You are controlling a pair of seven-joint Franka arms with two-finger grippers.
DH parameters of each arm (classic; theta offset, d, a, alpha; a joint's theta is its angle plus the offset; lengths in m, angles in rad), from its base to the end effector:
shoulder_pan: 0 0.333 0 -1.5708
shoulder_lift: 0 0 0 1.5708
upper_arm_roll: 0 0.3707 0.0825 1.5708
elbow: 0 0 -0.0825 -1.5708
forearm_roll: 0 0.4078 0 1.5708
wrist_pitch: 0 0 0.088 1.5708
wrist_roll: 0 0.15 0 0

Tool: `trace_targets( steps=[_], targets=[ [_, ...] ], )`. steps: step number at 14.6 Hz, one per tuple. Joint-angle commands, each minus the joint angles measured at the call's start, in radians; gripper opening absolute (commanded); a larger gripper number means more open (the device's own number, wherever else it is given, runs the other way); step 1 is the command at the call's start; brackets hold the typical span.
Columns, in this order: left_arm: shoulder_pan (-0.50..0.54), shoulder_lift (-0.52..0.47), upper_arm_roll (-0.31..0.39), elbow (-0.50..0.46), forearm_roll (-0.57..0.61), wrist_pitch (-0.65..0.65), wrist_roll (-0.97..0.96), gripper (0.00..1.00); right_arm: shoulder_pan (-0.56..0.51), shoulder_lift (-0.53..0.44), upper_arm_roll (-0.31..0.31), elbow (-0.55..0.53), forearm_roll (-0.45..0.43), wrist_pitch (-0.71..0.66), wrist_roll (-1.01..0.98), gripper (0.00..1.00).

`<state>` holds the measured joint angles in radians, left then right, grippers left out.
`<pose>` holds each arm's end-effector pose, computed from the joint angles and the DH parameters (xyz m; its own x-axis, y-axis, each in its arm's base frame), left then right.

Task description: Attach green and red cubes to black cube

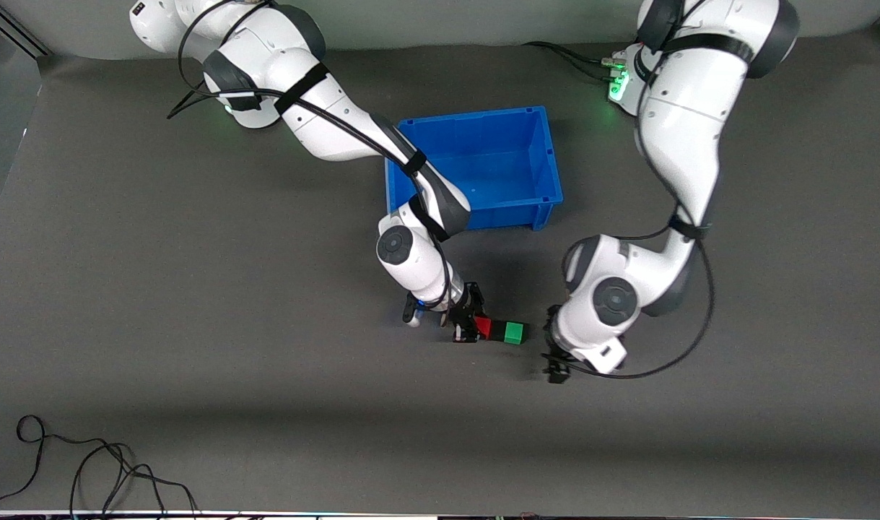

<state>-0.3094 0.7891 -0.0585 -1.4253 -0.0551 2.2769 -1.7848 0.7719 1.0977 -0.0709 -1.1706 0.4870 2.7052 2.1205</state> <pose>0.7432 -0.2804 0.2137 0.1022 0.9901 -0.0965 0.9943 -0.0986 0.0414 0.6604 0.5748 0.1314 -0.1341 -0.8824 -0.4509 -0.9614 0.2263 -0.1568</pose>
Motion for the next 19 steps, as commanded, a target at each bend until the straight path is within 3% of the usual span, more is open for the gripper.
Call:
trace_targets(
  steps=[1, 5, 8, 11, 13, 16, 19],
  targets=[
    [0.093, -0.099, -0.004, -0.029, 0.014, -0.153, 0.213, 1.0, 0.006, 0.021, -0.01, 0.034, -0.03, 0.01, 0.036, 0.99],
    [0.242, -0.183, -0.003, -0.029, 0.015, -0.354, 0.602, 1.0, -0.008, -0.009, -0.012, 0.032, -0.077, -0.005, 0.001, 1.0],
    [0.329, -0.256, -0.001, -0.062, 0.018, -0.413, 0.989, 1.0, -0.013, -0.054, -0.013, 0.026, -0.108, -0.037, -0.034, 1.0],
    [0.406, -0.375, -0.001, -0.11, 0.02, -0.471, 1.389, 1.0, -0.031, -0.129, -0.029, 0.022, -0.113, -0.152, -0.109, 1.0],
    [0.409, -0.434, -0.001, -0.11, 0.069, -0.537, 1.603, 1.0, -0.033, -0.189, -0.093, 0.026, -0.145, -0.308, -0.161, 1.0],
    [0.397, -0.523, -0.004, -0.127, 0.1, -0.585, 1.713, 1.0, -0.077, -0.291, -0.098, 0.022, -0.156, -0.499, -0.316, 1.0],
    [0.389, -0.683, -0.011, -0.268, 0.112, -0.557, 1.719, 1.0, -0.118, -0.404, -0.134, 0.014, -0.169, -0.712, -0.53, 1.0]
  ],
)
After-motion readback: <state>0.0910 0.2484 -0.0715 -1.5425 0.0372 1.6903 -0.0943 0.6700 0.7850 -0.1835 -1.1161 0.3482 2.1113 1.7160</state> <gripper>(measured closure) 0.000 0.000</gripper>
